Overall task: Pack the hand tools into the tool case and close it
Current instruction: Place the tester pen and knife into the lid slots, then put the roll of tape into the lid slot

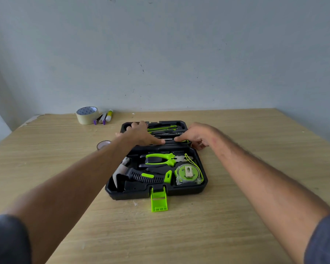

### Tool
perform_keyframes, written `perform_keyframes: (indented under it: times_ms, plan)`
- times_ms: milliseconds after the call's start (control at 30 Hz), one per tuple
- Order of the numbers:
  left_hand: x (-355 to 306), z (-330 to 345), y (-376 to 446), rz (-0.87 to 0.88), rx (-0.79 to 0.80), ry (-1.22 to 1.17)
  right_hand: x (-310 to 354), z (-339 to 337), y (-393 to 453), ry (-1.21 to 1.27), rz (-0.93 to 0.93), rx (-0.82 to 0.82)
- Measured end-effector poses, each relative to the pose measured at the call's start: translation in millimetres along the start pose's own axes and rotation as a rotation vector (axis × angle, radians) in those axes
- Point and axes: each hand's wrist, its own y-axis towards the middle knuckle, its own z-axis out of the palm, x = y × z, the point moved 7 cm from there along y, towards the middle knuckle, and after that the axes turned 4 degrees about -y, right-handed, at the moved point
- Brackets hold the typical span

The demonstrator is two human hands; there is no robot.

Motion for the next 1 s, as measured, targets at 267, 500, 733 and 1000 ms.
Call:
perform_keyframes:
  times_ms: [267,500,733,1000]
  plan:
    - [12.3,-19.9,-24.9,0.244,-0.170,-0.378,15.4,-7.1,-30.2,-0.157,-0.180,-0.321]
    - [59.7,-69.8,-44.4,0.320,-0.269,-0.375,38.3,5.2,-43.9,-0.266,-0.271,-0.391]
    - [116.1,-47.5,-43.0,0.226,-0.019,0.016,63.6,29.0,-59.6,-0.221,-0.408,-0.328]
    - [135.2,-46.5,-38.3,0.300,-0.221,-0.087,88.0,47.6,-66.6,-0.173,-0.501,-0.260]
